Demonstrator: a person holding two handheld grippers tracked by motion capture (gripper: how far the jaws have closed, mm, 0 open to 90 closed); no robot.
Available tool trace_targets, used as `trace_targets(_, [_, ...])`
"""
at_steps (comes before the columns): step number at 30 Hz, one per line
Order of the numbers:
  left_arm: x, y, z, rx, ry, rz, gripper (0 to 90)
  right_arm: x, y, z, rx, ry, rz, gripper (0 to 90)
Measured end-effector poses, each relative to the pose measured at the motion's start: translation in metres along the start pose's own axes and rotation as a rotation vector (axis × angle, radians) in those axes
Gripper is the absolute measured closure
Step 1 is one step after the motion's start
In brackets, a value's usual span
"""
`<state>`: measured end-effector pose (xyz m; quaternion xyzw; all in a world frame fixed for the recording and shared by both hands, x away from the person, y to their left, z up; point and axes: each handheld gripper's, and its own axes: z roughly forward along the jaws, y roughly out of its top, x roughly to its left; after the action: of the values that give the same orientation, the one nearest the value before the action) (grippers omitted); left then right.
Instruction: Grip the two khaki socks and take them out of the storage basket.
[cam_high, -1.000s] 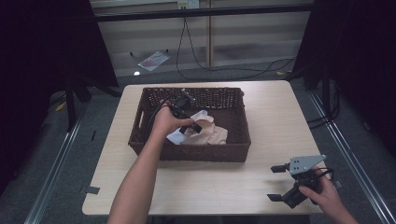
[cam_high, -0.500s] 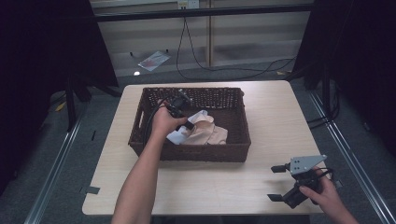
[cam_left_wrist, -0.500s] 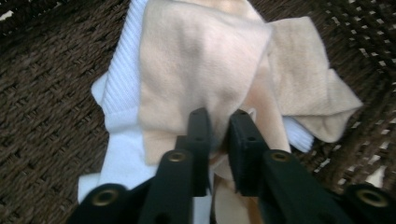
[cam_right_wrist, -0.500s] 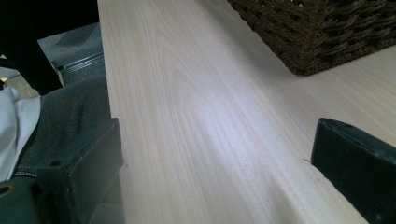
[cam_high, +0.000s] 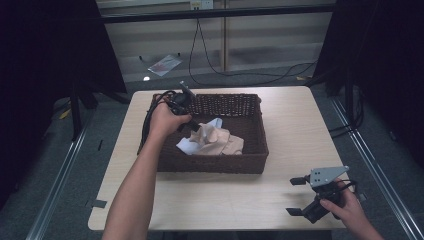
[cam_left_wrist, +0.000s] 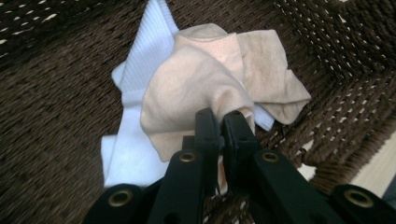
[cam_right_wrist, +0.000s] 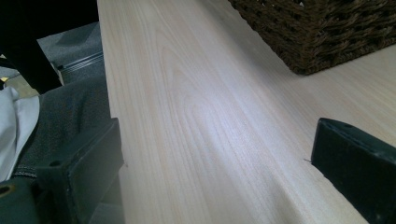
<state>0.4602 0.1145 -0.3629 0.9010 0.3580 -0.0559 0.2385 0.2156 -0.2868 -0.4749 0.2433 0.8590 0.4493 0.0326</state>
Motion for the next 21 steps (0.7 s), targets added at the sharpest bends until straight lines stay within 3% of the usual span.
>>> trace_targets(10, [-0.004,0.003,-0.021,-0.003,-0.058,-0.030,85.7,0.000,0.000,0.001,0.004,0.000,0.001,1.5])
trace_targets(15, [-0.007,0.003,-0.031,0.027,-0.058,-0.030,85.7,0.000,0.000,0.001,0.001,0.002,0.003,1.5])
trace_targets(21, [-0.014,0.005,-0.041,0.033,-0.094,-0.014,85.7,0.000,0.000,0.000,-0.002,0.000,0.000,1.5])
